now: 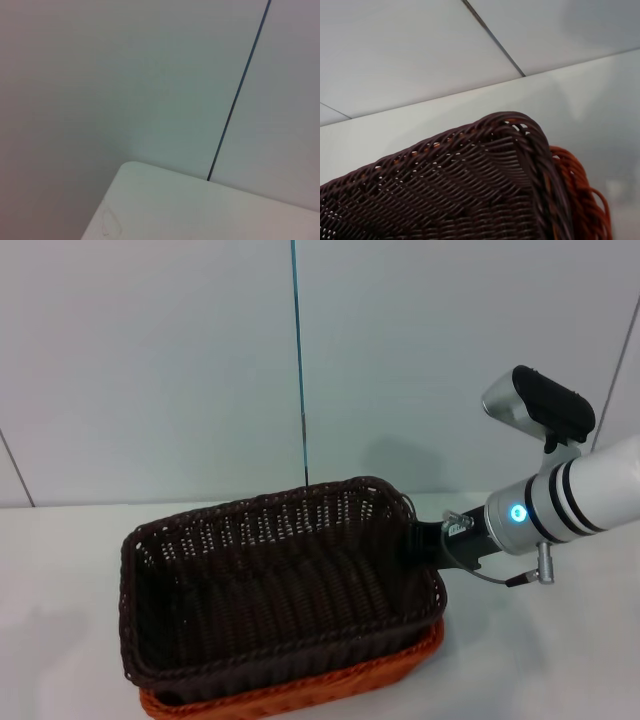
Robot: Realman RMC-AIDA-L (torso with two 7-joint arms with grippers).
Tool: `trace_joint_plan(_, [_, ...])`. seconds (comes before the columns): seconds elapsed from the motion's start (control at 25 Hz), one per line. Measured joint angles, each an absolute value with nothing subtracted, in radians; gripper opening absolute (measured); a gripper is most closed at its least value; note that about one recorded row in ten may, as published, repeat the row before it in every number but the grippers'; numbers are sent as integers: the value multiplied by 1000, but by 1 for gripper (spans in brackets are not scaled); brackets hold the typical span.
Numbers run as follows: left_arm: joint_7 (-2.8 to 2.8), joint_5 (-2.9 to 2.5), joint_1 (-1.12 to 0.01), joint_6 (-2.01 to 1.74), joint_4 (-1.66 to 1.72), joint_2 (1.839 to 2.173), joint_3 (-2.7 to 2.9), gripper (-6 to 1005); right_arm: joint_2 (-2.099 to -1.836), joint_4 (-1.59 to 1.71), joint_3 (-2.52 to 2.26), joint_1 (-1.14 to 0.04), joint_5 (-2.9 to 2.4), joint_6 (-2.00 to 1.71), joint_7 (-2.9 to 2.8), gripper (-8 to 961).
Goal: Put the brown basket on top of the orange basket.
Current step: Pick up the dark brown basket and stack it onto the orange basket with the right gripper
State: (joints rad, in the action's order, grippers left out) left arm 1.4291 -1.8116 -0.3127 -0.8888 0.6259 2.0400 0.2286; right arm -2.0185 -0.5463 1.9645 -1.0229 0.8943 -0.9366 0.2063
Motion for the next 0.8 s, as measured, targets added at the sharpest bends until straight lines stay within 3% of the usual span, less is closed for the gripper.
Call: trace_joint_plan(0.8, [1430, -1810, -311, -888, 626, 2040, 229, 846, -2017, -534, 1954, -1022, 893, -941, 206, 277])
